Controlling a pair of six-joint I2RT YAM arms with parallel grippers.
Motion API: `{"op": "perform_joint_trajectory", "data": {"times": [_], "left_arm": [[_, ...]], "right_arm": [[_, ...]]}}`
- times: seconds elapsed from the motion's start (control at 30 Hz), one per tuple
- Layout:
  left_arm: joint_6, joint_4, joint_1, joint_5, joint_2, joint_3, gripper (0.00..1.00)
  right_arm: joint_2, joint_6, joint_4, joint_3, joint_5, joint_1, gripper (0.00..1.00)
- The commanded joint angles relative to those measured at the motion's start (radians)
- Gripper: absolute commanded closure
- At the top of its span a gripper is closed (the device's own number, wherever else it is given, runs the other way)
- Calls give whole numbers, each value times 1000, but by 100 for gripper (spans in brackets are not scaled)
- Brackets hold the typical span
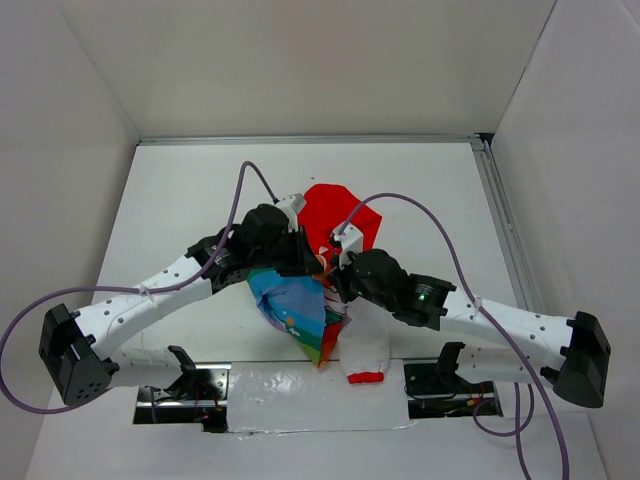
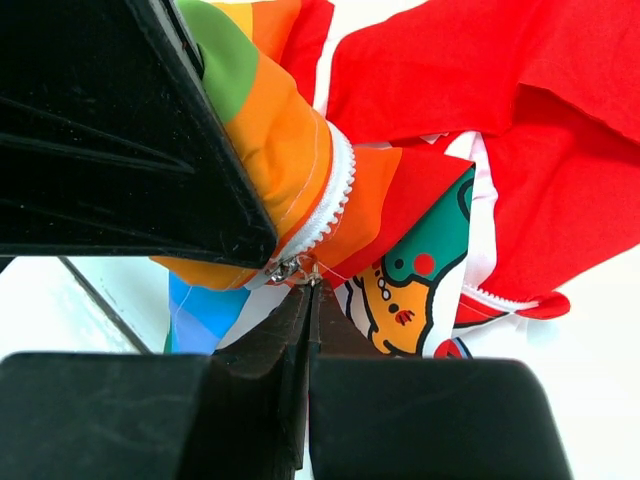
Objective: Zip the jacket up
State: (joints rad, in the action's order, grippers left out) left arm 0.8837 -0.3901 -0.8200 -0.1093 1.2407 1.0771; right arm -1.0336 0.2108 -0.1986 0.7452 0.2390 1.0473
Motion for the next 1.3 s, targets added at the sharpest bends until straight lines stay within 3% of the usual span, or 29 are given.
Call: {"op": "perform_joint_trajectory", "data": {"times": [0.0,0.23,0.27,0.33,0.43,0.47,0.57,0.73,1.0,1.17,1.27], "left_arm": [[-48,28,2,-3,-6,-2,100],[-86,22,2,0,8,15,100],[-98,22,2,0,8,17,87],[-107,25,2,-10,6,18,80],[-120,23,2,-12,0,17,63],[-115,14,2,-12,-3,17,45],[-108,-10,2,-6,-21,18,32],[-80,-27,2,-7,-76,-16,29],[15,-3,2,-35,-103,-65,45],[24,-15,2,-33,-83,-57,47],[21,-32,2,-21,-67,-49,64]], "right_arm": [[33,-14,16,26,-3,-6,100],[20,-31,-30,52,32,-4,100],[18,-28,-42,63,39,-4,100],[4,-14,-64,78,48,-4,100],[-9,18,-104,106,62,-3,100],[-9,25,-113,115,51,-3,100],[-9,41,-130,132,49,-1,100],[3,55,-137,145,-15,-3,100],[4,78,-76,131,-131,-1,100],[17,98,-19,115,-173,-3,100],[17,107,-25,123,-158,-4,100]]}}
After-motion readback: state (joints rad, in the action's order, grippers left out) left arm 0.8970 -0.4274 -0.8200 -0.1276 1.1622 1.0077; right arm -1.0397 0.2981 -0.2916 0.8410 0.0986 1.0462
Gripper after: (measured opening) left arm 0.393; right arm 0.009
